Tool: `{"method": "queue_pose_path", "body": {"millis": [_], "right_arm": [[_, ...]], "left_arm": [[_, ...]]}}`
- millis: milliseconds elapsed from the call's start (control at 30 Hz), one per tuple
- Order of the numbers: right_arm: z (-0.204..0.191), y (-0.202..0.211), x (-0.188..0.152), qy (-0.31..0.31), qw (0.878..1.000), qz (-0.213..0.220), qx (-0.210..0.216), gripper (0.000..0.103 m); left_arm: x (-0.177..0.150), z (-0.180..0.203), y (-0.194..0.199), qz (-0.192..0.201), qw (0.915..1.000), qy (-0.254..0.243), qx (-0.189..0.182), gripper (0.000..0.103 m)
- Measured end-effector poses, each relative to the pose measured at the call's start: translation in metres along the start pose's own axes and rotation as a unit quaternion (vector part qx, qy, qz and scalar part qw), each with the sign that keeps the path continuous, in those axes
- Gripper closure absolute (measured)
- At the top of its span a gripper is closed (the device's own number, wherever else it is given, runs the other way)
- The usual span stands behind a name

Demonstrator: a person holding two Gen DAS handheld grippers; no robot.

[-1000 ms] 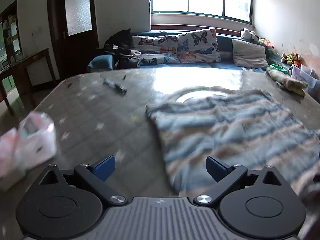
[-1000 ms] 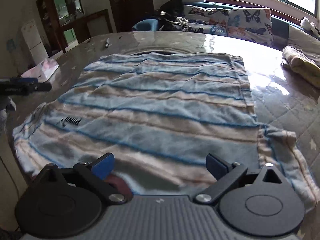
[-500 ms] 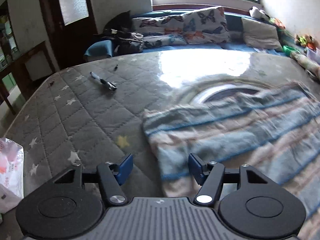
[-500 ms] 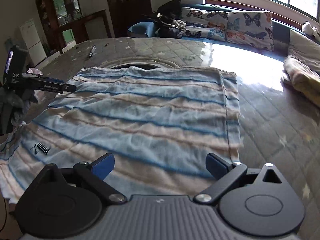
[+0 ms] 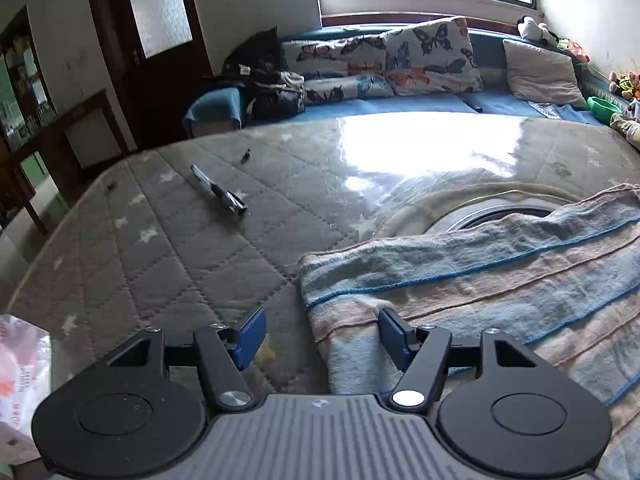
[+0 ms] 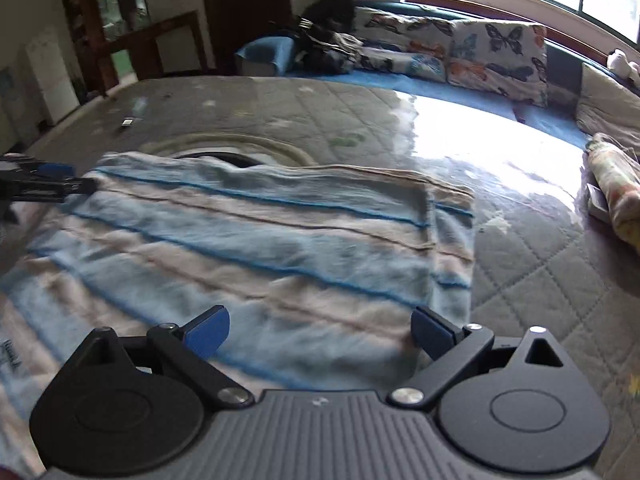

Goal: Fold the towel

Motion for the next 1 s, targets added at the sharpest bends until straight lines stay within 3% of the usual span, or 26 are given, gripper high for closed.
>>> {"method": "queue_pose_path", "body": {"millis": [267, 367, 633, 1000], "right_arm": [[0.004, -0.02, 0.017, 0.015, 1.0, 0.004, -0.015, 0.005], [0.006, -0.017, 0.02, -0.009, 1.0, 0.006, -0.003, 0.005], [0.001, -0.004, 0.01, 0.006, 1.0, 0.009, 0.001, 0.005], [0.015, -0.037, 0.051, -0.022, 1.0, 0.014, 0.009, 0.006]], "left_arm": [[0.014, -0.002, -0.013, 0.011, 0.9999, -0.004, 0.011, 0.035], [0.016, -0.005, -0.013, 0.011, 0.9999, -0.001, 0.01, 0.035], [0.013, -0.003, 0.0, 0.021, 0.9994, -0.009, 0.026, 0.033], [0.025, -0.01, -0.014, 0.015, 0.9989, 0.01, 0.042, 0.034]]}}
Point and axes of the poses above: each gripper's, at about its wrist camera, not at the fingertips, and y roughly against the way its jaws point, z to its right, x to its top, the point moved 3 cm from there along -y, roughly the way its jaws point, and after that the axes turned 11 degrees about -y, right-handed, at the moved point
